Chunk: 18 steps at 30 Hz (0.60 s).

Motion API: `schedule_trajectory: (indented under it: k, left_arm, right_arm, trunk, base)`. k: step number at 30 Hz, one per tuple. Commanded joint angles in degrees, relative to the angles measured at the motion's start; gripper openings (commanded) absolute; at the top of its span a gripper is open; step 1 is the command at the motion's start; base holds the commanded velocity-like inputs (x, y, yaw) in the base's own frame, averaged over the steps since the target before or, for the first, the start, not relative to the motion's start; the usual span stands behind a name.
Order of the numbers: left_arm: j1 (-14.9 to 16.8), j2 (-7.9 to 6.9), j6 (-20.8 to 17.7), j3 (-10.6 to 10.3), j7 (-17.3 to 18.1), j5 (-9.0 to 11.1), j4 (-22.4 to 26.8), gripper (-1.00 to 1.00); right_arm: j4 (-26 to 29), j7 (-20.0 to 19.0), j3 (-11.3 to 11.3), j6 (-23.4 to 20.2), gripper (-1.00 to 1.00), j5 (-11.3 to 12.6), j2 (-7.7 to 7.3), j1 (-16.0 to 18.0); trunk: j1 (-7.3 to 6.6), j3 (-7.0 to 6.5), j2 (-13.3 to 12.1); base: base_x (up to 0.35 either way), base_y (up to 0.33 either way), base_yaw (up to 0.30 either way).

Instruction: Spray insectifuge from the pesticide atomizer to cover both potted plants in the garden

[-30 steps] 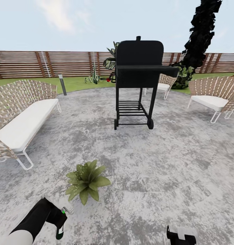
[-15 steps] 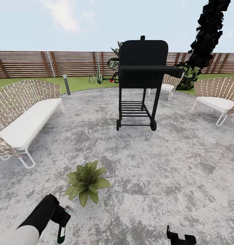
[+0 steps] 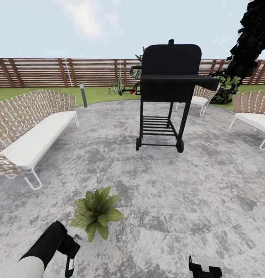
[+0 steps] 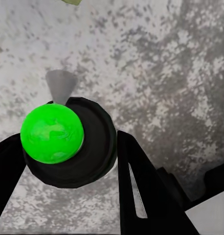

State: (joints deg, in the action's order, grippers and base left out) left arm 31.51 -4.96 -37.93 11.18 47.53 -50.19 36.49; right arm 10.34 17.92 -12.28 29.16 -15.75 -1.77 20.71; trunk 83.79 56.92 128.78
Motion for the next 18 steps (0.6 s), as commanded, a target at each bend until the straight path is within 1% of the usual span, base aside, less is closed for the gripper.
schedule_trajectory:
  k: [1,6,9,13,15,16,18]
  left_arm:
    - [0.0,0.09,-0.2,0.3,0.4,-0.4,0.1,-1.0]
    - [0.0,0.21,-0.2,0.4,0.3,-0.3,0.1,-1.0]
    - [-0.1,0.33,-0.1,0.4,0.2,-0.3,0.0,-1.0]
    - [-0.1,0.52,-0.1,0.5,0.1,-0.2,0.0,-1.0]
    - [-0.1,0.74,-0.1,0.6,-0.3,0.0,-0.1,-1.0]
    - [-0.1,1.63,-0.1,0.9,-1.9,0.0,-0.1,-1.0]
    - [-0.1,3.15,-0.1,1.1,-6.5,0.3,-0.1,-1.0]
  right_arm:
    - [-0.1,0.2,-0.4,0.2,1.0,-0.6,0.02,0.0]
    - [-0.1,0.2,-0.4,0.2,1.0,-0.6,0.02,0.0]
    - [-0.1,0.2,-0.4,0.2,1.0,-0.6,0.02,0.0]
    - [-0.1,0.2,-0.4,0.1,1.0,-0.6,0.02,0.0]
    - [-0.1,0.2,-0.4,0.1,1.0,-0.6,0.02,0.0]
    - [-0.1,0.2,-0.4,0.1,1.0,-0.6,0.02,0.0]
    - [-0.1,0.2,-0.4,0.2,1.0,-0.6,0.02,0.0]
  trunk:
    - [-0.02,0.05,0.0]
    - [-0.02,0.05,0.0]
    - [-0.02,0.05,0.0]
    - [-0.02,0.05,0.0]
    - [-0.02,0.05,0.0]
    - [-0.02,0.05,0.0]
    - [-0.02,0.05,0.0]
  base:
    - [-0.176,-0.163,0.275]
    - [-0.229,-0.158,0.275]
    - [-0.185,-0.052,0.275]
    - [-0.036,-0.007,0.269]
    - [-0.003,-0.001,0.1]
    - [-0.001,0.0,0.02]
    - [0.0,0.0,0.008]
